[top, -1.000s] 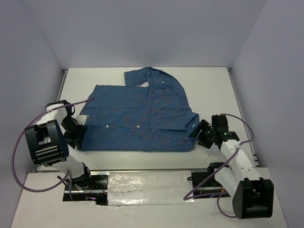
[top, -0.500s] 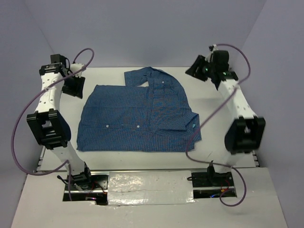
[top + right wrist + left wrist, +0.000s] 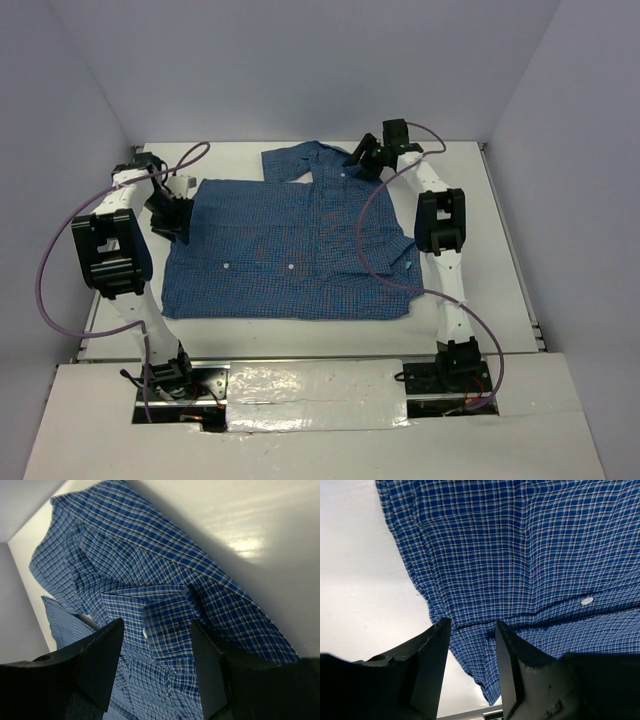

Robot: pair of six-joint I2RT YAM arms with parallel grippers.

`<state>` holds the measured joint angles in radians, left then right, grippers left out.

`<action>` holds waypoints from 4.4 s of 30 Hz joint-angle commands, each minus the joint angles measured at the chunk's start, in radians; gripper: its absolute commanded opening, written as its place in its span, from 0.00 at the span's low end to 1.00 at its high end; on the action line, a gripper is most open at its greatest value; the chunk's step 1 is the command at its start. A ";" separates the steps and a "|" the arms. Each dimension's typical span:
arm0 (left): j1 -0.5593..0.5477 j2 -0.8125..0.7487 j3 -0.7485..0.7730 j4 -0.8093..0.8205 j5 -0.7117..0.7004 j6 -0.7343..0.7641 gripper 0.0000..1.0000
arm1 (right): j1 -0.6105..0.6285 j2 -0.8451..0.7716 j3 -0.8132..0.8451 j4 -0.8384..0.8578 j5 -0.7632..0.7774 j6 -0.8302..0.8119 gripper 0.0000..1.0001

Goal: Fold and stack the long sleeve shirts
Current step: Fold the shirt

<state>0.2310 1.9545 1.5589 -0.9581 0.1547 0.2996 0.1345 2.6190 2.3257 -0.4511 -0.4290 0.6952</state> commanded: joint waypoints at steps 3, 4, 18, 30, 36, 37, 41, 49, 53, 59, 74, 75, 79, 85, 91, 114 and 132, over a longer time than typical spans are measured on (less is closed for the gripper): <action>0.004 -0.055 -0.034 0.024 0.012 -0.005 0.53 | 0.030 -0.031 0.035 -0.012 0.084 0.004 0.64; 0.004 -0.058 -0.040 0.027 0.017 -0.004 0.53 | 0.034 -0.046 0.003 0.001 0.105 -0.006 0.64; 0.004 -0.066 -0.071 0.044 0.000 0.010 0.53 | 0.068 -0.227 -0.088 0.043 0.343 -0.224 0.62; 0.014 -0.062 -0.071 0.048 -0.007 0.009 0.53 | 0.082 -0.097 -0.037 -0.130 0.401 -0.109 0.65; 0.019 -0.063 -0.086 0.053 0.008 0.006 0.53 | 0.094 -0.051 -0.002 -0.144 0.348 -0.108 0.66; 0.021 -0.063 -0.085 0.053 0.009 0.006 0.53 | 0.096 -0.033 0.018 -0.152 0.340 -0.106 0.65; 0.022 -0.060 -0.074 0.050 0.009 0.007 0.53 | 0.100 -0.046 -0.041 -0.095 0.279 -0.082 0.59; 0.025 -0.065 -0.074 0.051 0.003 0.021 0.53 | 0.097 -0.094 -0.055 -0.058 0.295 -0.111 0.28; 0.027 -0.066 -0.086 0.059 0.005 0.021 0.53 | 0.097 -0.184 -0.136 -0.003 0.325 -0.161 0.12; 0.025 -0.062 -0.069 0.053 0.013 0.021 0.53 | 0.100 -0.316 -0.299 0.135 0.280 -0.233 0.00; -0.019 -0.126 0.041 0.019 0.173 0.065 0.53 | 0.116 -0.839 -0.981 0.478 -0.013 -0.339 0.00; -0.031 -0.135 0.046 0.018 0.207 0.075 0.53 | 0.125 -0.878 -1.034 0.489 -0.026 -0.342 0.00; -0.136 -0.202 0.049 -0.008 0.311 0.175 0.54 | 0.160 -1.080 -1.294 0.528 -0.088 -0.359 0.00; -0.376 -0.293 -0.017 0.083 0.471 0.280 0.62 | 0.223 -1.411 -1.688 0.565 -0.129 -0.359 0.00; -0.642 -0.299 -0.106 0.219 0.416 0.348 0.64 | 0.254 -1.571 -1.919 0.597 -0.087 -0.324 0.00; -0.927 0.066 0.058 0.498 0.341 0.024 0.66 | 0.237 -1.896 -2.025 0.428 0.093 -0.085 0.72; -0.935 0.155 0.158 0.306 0.539 0.065 0.10 | 0.234 -1.522 -1.947 0.655 0.010 -0.255 0.29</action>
<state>-0.6983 2.1674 1.6947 -0.5896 0.5835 0.3218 0.3721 1.1038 0.3603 0.1181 -0.3668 0.5125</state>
